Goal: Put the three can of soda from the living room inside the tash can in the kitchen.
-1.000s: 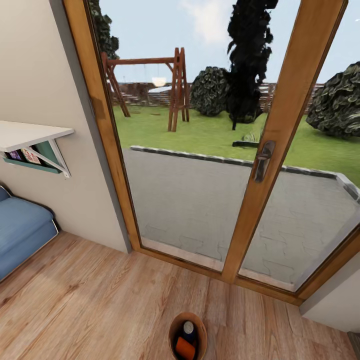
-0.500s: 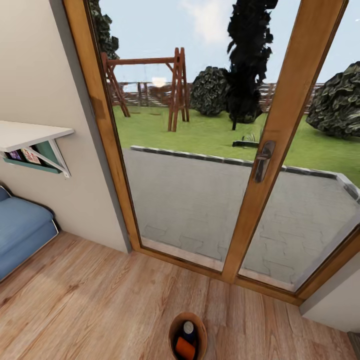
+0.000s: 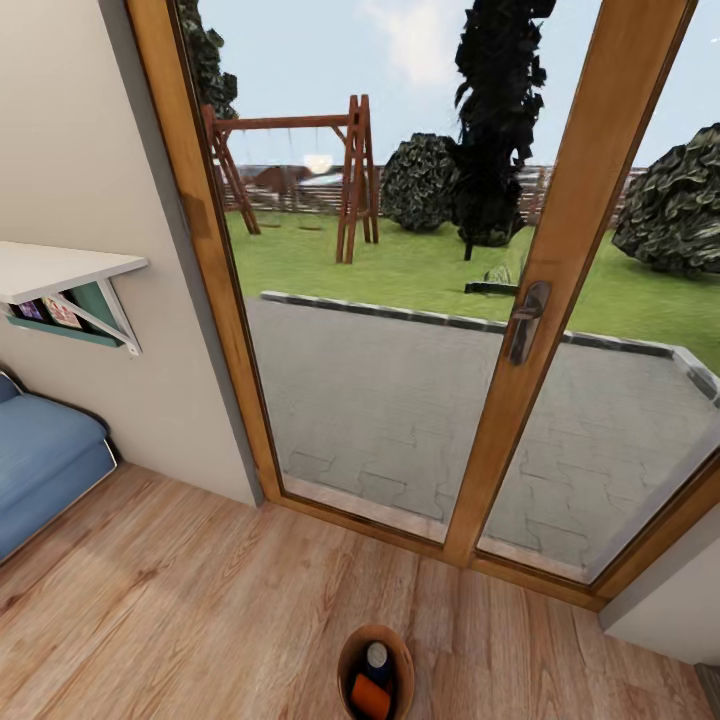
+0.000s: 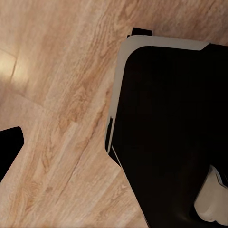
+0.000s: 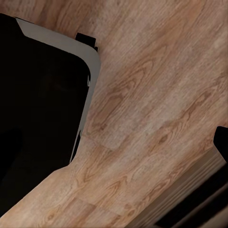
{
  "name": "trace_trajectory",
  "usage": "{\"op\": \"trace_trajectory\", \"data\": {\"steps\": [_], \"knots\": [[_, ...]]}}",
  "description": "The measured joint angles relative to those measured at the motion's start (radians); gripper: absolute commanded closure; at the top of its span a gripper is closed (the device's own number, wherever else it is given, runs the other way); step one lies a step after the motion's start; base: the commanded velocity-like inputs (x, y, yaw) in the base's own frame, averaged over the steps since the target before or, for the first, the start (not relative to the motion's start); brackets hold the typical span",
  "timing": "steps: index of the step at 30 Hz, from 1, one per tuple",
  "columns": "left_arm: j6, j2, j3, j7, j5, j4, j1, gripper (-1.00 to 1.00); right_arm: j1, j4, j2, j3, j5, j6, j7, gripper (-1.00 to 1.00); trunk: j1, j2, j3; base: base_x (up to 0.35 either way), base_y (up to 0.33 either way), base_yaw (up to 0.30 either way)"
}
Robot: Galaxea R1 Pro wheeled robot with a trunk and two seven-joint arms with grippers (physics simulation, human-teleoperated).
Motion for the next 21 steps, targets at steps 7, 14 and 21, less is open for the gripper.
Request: {"op": "trace_trajectory", "data": {"steps": [7,14,21], "knots": [[0.000,-0.001,0.000,0.000,0.000,0.000,0.000,-1.00,0.000,0.000,0.000,0.000,0.000,-0.001,0.000,-1.00,0.000,0.000,0.000,0.000,0.000,0.000],[0.000,-0.001,0.000,0.000,0.000,0.000,0.000,-1.00,0.000,0.000,0.000,0.000,-0.001,-0.001,0.000,-1.00,0.000,0.000,0.000,0.000,0.000,0.000],[0.000,-0.001,0.000,0.000,0.000,0.000,0.000,-1.00,0.000,0.000,0.000,0.000,0.000,-0.001,0.000,-1.00,0.000,0.000,0.000,0.000,0.000,0.000]]}}
